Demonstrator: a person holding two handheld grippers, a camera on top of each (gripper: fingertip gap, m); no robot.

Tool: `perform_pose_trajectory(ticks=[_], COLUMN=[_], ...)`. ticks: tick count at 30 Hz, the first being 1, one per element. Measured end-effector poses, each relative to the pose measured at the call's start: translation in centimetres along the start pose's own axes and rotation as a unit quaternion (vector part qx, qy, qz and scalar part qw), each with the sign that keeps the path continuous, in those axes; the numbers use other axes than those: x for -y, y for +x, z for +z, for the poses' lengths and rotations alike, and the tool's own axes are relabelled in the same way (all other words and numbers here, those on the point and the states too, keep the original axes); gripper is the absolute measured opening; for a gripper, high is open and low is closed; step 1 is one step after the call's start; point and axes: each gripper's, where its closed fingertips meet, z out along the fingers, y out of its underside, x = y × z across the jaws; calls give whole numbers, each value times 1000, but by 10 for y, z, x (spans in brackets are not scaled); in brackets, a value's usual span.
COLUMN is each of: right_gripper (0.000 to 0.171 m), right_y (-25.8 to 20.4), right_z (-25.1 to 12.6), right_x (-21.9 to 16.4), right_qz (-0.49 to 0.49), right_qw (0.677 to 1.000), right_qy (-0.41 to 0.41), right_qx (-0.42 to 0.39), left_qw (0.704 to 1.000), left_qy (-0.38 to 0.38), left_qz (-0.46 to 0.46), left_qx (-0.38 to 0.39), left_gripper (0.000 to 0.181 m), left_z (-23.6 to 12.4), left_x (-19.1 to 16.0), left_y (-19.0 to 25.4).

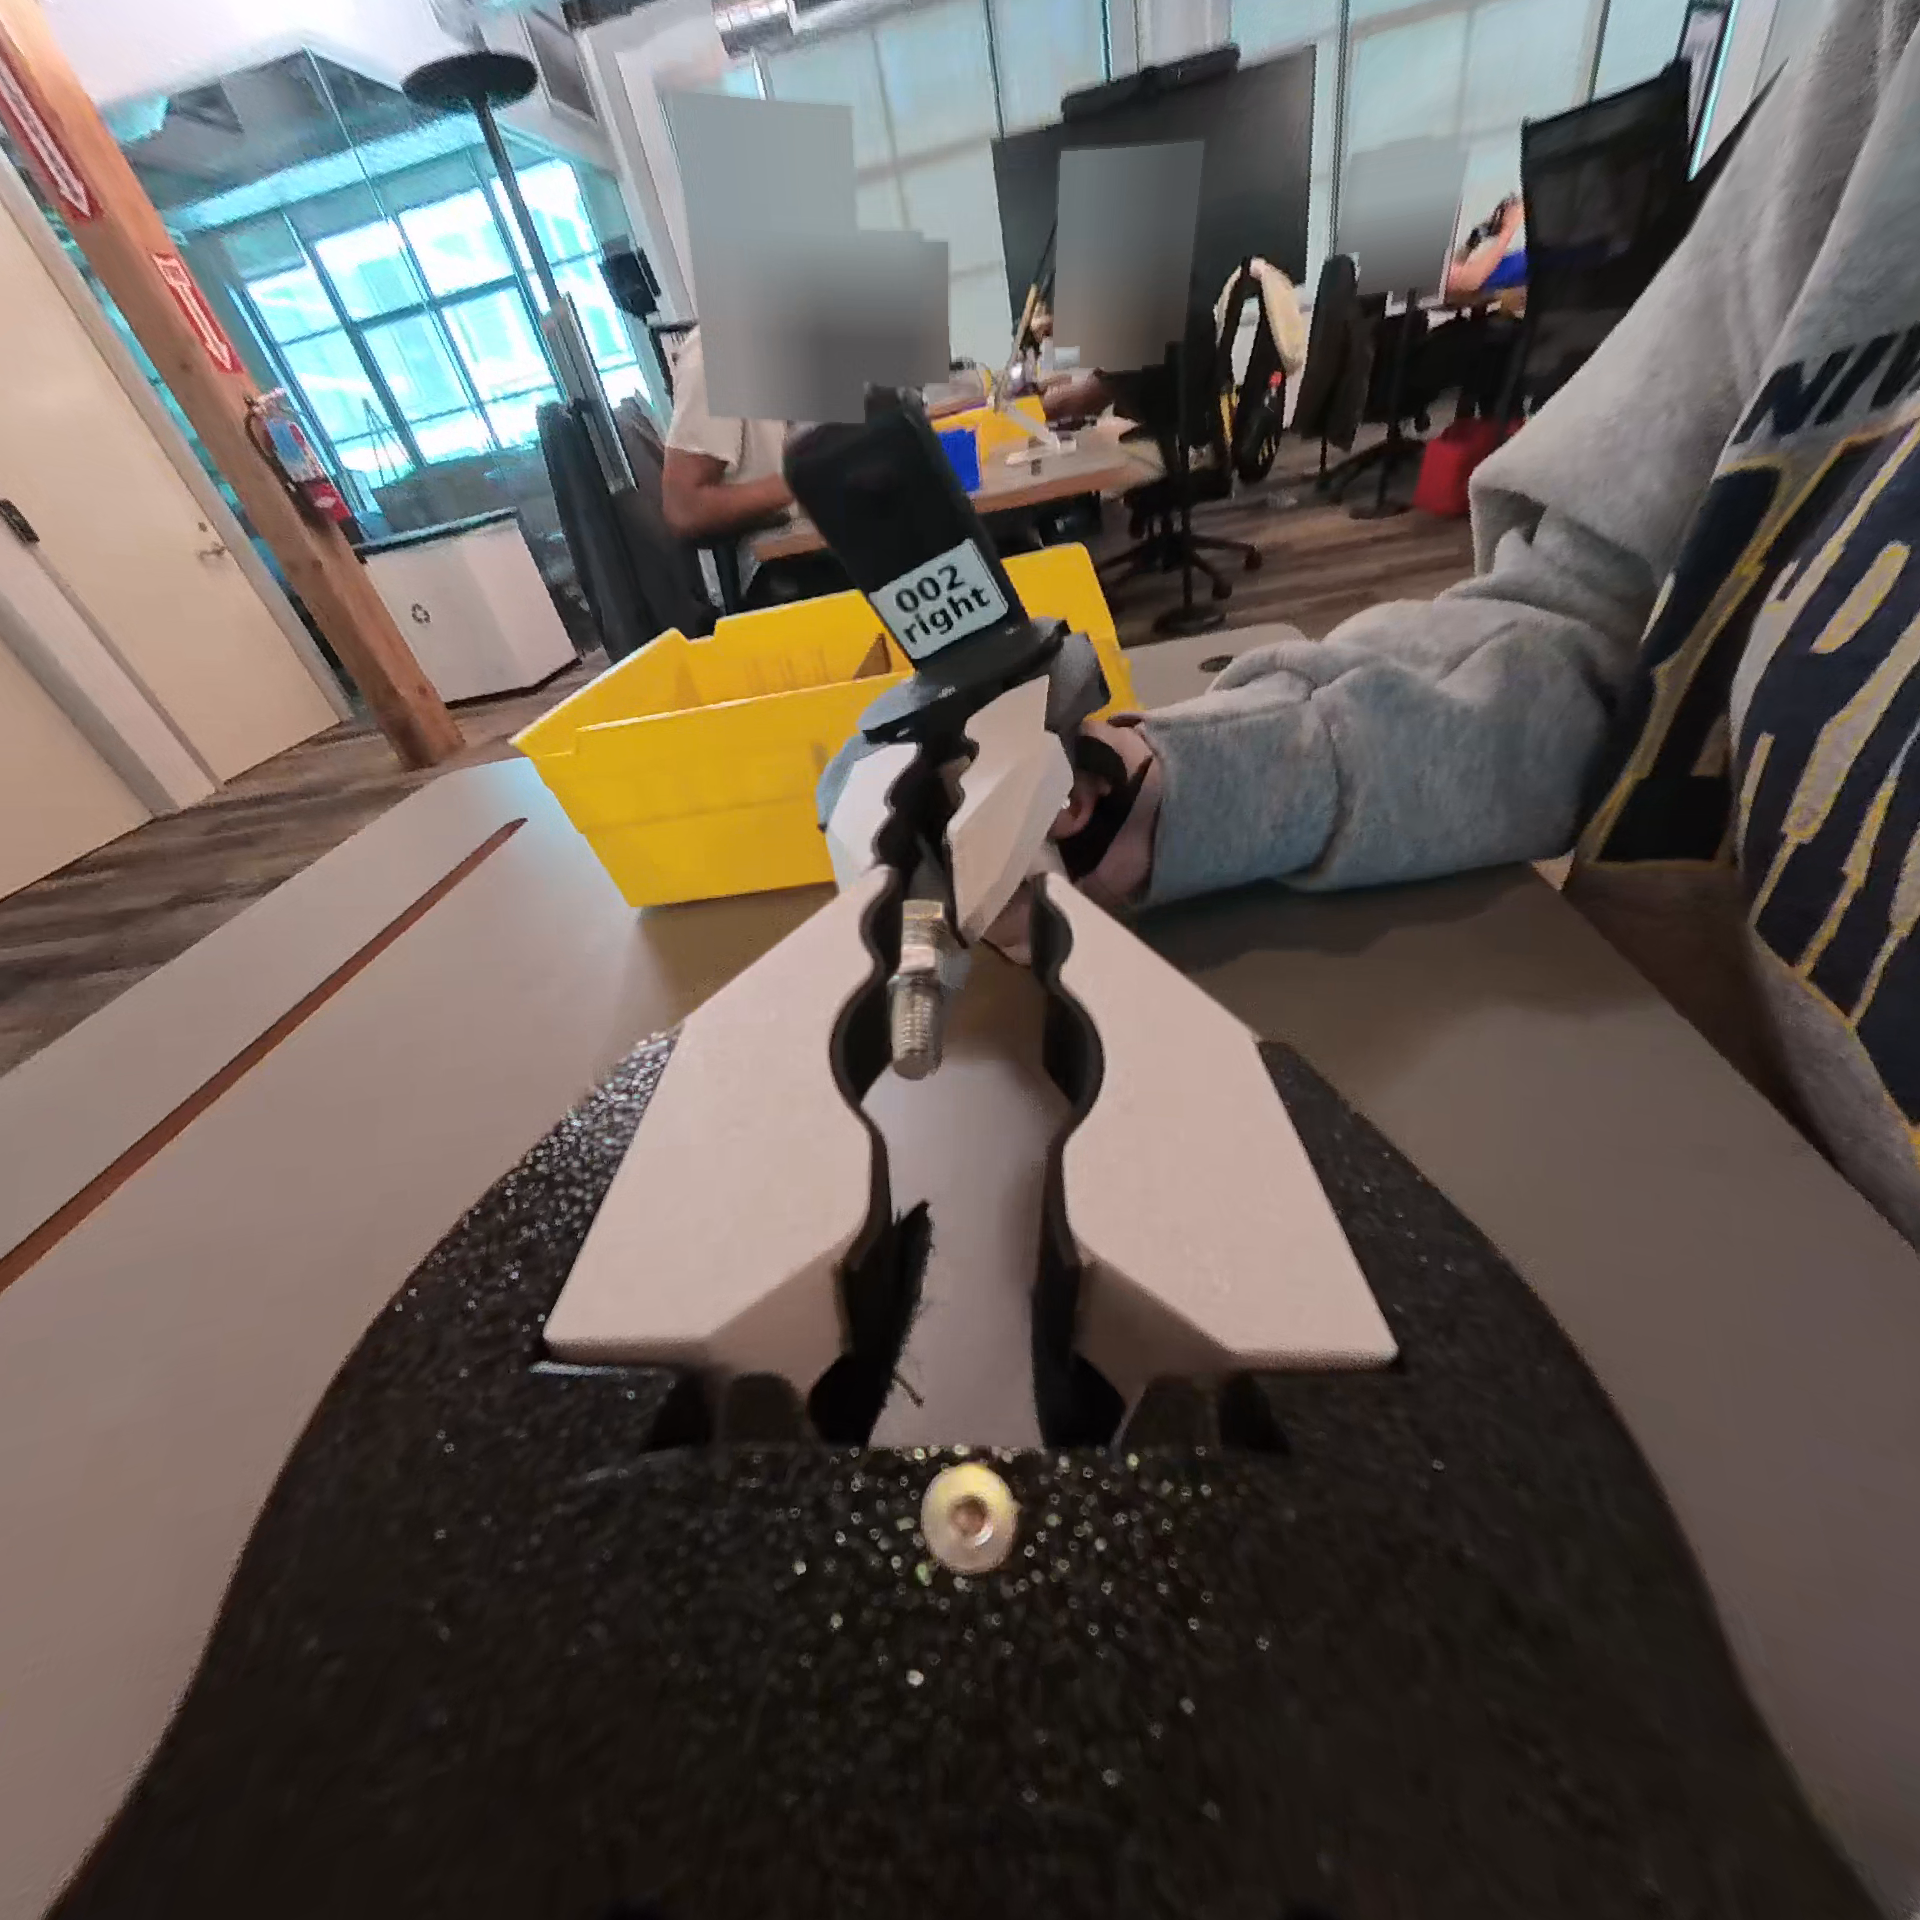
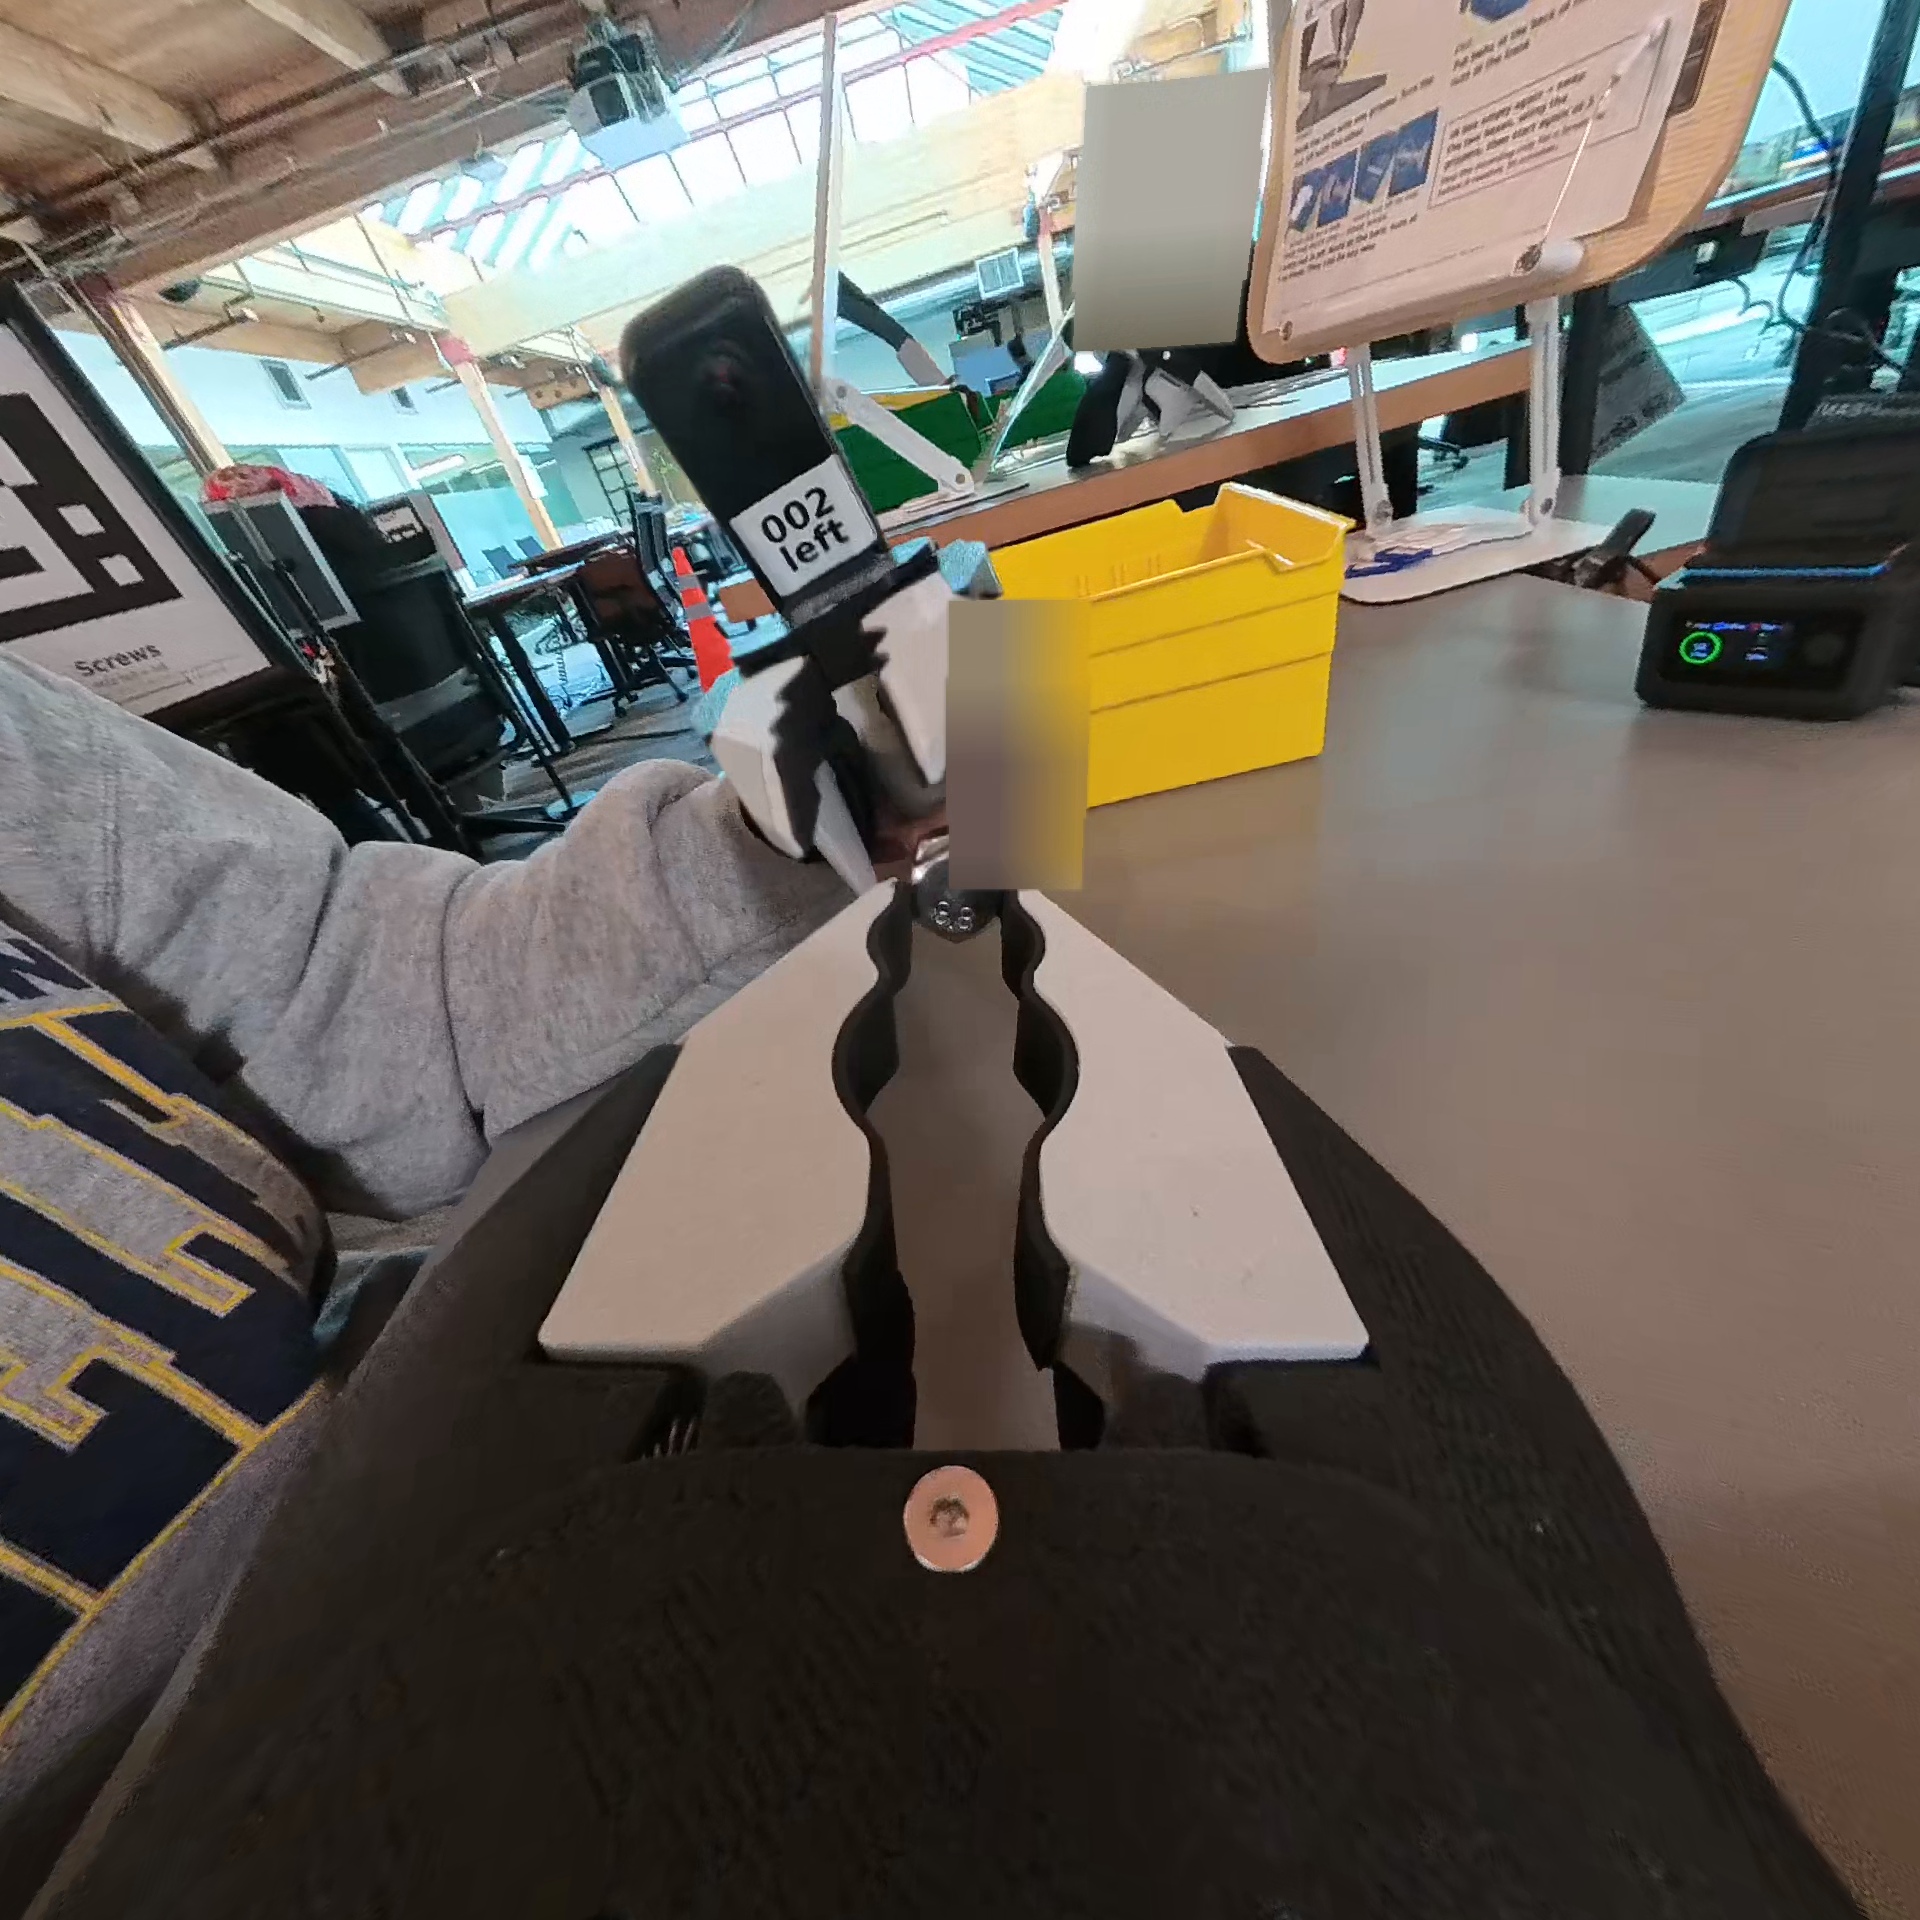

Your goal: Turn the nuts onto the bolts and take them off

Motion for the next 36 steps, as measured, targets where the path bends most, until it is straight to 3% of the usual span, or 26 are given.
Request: perform_pose_trajectory(ticks=[3,7,13,16,20,25,29,31,33,36], right_gripper=[15,15,15,15,14,15,15,14,14,14], right_y=[-2,-8,13,11,4,18,17,12,0,9], right_z=[-2,-5,-10,-11,-18,-15,-15,-16,-18,-17], right_x=[5,19,16,21,38,24,26,32,44,37], right_qz=[15,31,47,58,77,103,109,116,118,124], right_qw=[1000,997,997,996,990,991,990,988,983,985], right_qy=[18,60,56,72,121,89,93,106,133,115], right_qx=[12,31,-19,-12,14,-17,-10,2,35,13], left_qw=[1000,994,995,997,997,994,992,996,997,998], left_qy=[-15,-94,31,15,-68,28,45,17,-65,-29], left_qz=[-3,-51,54,46,-13,72,83,69,26,8], left_qx=[0,15,72,52,27,80,84,62,44,57], left_gripper=[23,40,46,47,57,54,53,62,60,62], left_z=[4,3,3,9,17,10,6,14,18,16], left_x=[-8,-41,6,2,-32,8,16,4,-29,-23], left_y=[0,-11,-14,-8,-9,-10,-9,-4,-7,-14])
